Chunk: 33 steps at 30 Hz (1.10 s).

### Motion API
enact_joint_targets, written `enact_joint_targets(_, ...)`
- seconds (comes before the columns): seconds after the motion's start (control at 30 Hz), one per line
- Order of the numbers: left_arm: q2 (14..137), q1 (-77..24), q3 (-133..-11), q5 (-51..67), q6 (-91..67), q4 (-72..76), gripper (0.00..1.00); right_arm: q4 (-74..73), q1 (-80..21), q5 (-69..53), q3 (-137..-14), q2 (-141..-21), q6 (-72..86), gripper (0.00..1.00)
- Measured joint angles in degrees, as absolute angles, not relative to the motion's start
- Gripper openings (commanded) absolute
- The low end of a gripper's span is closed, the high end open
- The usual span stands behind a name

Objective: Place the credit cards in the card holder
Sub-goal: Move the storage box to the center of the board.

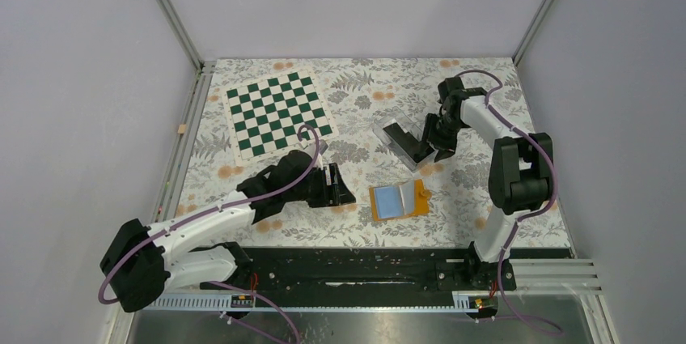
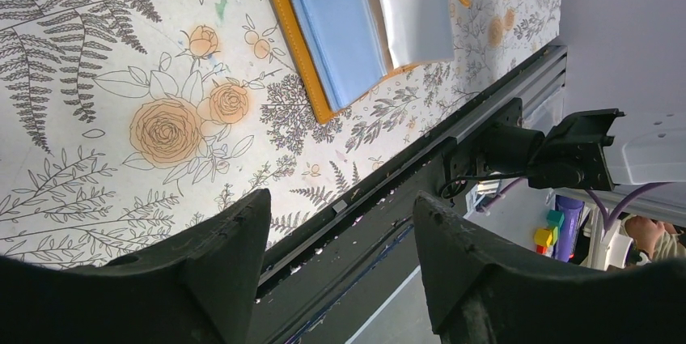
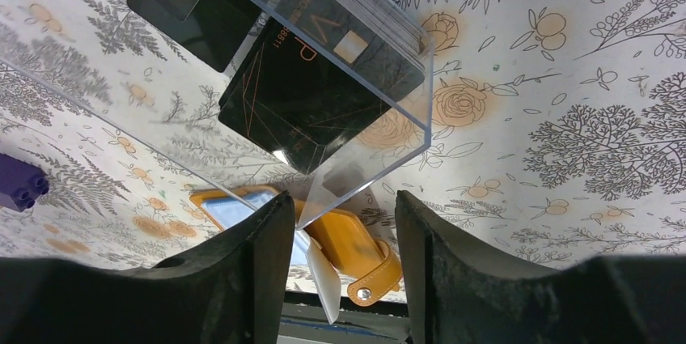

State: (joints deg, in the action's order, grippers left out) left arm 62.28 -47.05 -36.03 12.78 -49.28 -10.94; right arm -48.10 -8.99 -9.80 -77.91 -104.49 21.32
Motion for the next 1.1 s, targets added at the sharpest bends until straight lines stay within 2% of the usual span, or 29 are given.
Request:
enact_joint_targets(0.37,63.11,-47.07,-36.07,13.02,-49.06,-10.96,0.65,-47.48,-8.99,-9.85,-78.26,-106.83,21.41,0.32)
enact_joint_targets(0.53,63.11,-47.05,-36.07,13.02,-49.04,-11.00,0.65,-48.18,-8.99,-10.17,-79.83,-108.16,21.34,0.16)
enact_joint_targets(0.63,63.11,-47.05,-36.07,13.02,-49.01,-11.00,0.65,-48.18,-9.34,-10.15,-80.86,-108.79,21.21,0.12)
enact_joint_targets(0.8,63.11,-47.05,-36.07,13.02,-48.86,-11.14,0.65,-49.41,-11.46,-9.65,-83.20,-110.30,20.01,0.06)
enact_joint_targets(1.1,63.11,-47.05,-36.07,13.04,-48.86,-11.86,0.65,-50.59,-14.50,-8.16,-84.20,-110.91,19.00,0.03)
